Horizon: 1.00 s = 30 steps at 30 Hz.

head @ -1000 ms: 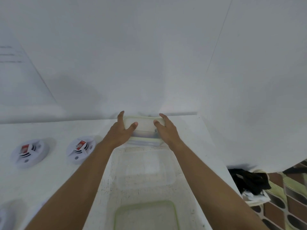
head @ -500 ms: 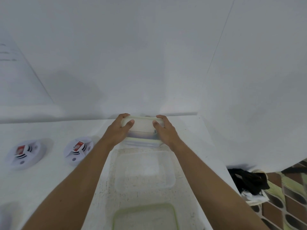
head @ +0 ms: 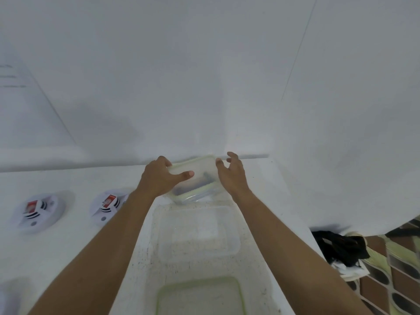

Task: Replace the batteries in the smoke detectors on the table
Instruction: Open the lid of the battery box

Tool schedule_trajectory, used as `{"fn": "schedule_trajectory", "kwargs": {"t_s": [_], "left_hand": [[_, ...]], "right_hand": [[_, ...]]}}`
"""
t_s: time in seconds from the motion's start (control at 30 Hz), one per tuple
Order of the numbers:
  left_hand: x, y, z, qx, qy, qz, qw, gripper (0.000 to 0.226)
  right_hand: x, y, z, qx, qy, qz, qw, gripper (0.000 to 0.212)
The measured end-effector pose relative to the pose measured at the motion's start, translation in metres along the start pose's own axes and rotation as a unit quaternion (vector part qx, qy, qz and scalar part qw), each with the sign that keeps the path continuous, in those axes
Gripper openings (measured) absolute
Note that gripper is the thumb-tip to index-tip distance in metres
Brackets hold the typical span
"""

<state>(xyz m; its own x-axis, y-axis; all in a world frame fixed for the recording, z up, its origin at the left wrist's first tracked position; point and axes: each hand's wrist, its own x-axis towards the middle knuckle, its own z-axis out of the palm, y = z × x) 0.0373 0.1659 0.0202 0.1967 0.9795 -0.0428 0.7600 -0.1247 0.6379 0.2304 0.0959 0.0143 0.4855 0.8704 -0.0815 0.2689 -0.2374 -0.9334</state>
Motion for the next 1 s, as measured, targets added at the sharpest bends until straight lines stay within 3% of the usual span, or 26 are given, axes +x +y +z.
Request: {"fn": "schedule_trajectory", "kwargs": {"t_s": [0.13, 0.23, 0.37, 0.57, 0.8, 1.0], "left_hand": [[-0.014, 0.01, 0.001, 0.067, -0.005, -0.043, 0.997, 0.092], [-0.025, 0.019, 0.005, 0.022, -0.051, -0.066, 0.996, 0.087], [-0.026, 0.019, 0.012, 0.017, -0.075, -0.066, 0.995, 0.08], [-0.006, 0.017, 0.024, 0.01, -0.016, -0.026, 0.999, 0.078], [0.003, 0.017, 0.028, -0.081, -0.035, 0.011, 0.996, 0.066], [0.006, 0.008, 0.031, -0.223, -0.095, -0.036, 0.969, 0.061]], "right_hand": [[-0.004, -0.006, 0.01, 0.009, -0.058, 0.011, 0.998, 0.073], [-0.007, -0.011, 0.019, 0.025, -0.087, 0.019, 0.996, 0.079], [-0.004, -0.009, 0.024, 0.02, -0.103, 0.024, 0.994, 0.067], [-0.007, -0.008, 0.02, 0.002, -0.111, 0.004, 0.994, 0.059], [-0.005, -0.003, 0.023, 0.012, -0.111, 0.01, 0.994, 0.062], [-0.006, -0.004, 0.023, 0.028, -0.121, 0.015, 0.992, 0.063]]}}
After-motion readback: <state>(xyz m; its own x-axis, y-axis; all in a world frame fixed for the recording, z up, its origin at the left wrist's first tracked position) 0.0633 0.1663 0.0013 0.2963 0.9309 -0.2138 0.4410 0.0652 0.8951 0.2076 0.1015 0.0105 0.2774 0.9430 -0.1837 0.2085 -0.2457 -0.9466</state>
